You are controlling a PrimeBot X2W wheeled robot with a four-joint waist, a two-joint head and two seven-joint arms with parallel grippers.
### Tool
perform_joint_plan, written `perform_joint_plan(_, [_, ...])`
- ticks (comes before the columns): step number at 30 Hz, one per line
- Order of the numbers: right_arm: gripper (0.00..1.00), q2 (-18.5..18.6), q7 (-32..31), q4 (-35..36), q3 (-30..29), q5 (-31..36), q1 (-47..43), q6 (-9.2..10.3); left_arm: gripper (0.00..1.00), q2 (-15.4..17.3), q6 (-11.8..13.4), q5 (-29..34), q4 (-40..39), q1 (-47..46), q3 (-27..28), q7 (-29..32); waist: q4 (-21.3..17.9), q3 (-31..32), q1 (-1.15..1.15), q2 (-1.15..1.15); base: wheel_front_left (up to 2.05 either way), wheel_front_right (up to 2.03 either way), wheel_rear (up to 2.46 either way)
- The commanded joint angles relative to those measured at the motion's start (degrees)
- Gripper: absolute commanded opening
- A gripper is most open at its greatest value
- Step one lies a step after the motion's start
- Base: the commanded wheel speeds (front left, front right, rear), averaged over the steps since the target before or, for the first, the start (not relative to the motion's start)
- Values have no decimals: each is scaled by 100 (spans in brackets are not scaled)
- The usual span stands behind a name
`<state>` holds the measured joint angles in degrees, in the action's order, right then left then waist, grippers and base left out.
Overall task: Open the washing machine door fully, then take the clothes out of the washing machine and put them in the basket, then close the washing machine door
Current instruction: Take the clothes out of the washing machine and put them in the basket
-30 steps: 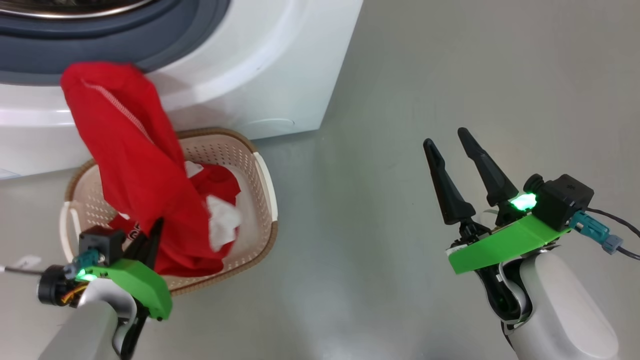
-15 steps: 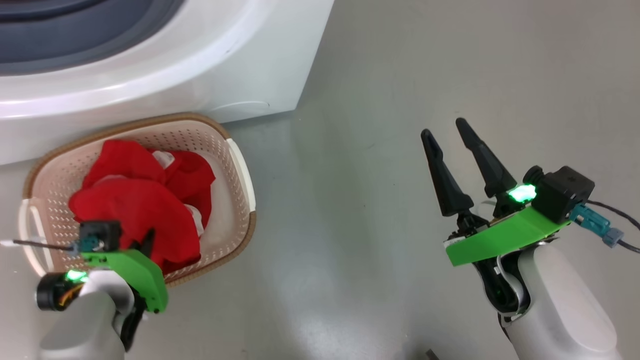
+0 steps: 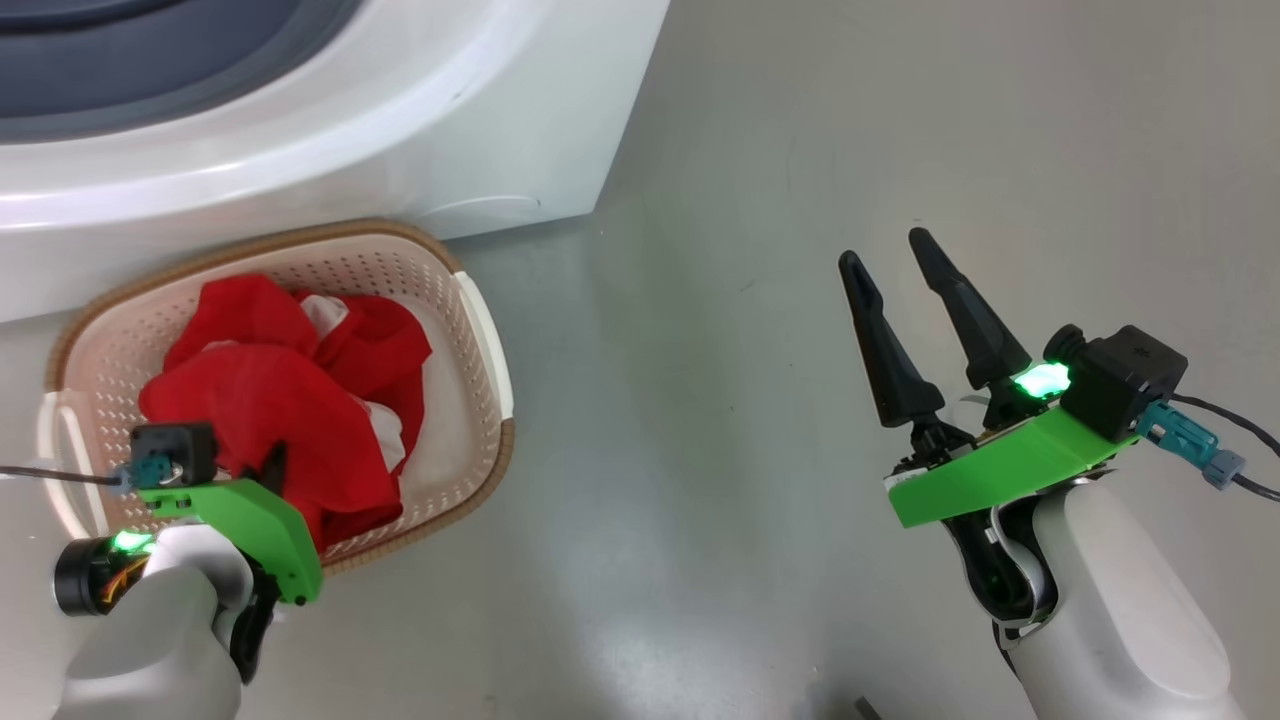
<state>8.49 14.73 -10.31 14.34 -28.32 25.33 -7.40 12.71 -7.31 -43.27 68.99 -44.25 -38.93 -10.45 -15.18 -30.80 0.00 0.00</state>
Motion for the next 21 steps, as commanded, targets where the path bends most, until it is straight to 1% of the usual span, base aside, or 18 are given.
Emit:
perform_joint_plan(1, [100,-12,27,103,103,20,-27,-9,100,168,-17,-101,-14,-97,85,-93,32,43,0,0,0,0,0])
perform_joint_plan(8, [100,0,27,90,91,16,-63,-9,100,147,-17,-236,-159,-65,-117,-295,181,223,0,0,0,0,0])
perform_joint_plan(14, [100,47,27,62,74,11,-138,-9,100,307,-17,-278,-483,32,-294,-425,360,444,0,0,0,0,0])
perform_joint_plan(17, [100,73,27,38,81,6,-188,-9,100,386,-17,-301,-640,123,-306,-446,455,591,0,0,0,0,0])
perform_joint_plan(21, [100,116,27,12,95,0,-240,-9,100,441,-17,-217,-1029,226,-108,-452,599,767,0,0,0,0,0])
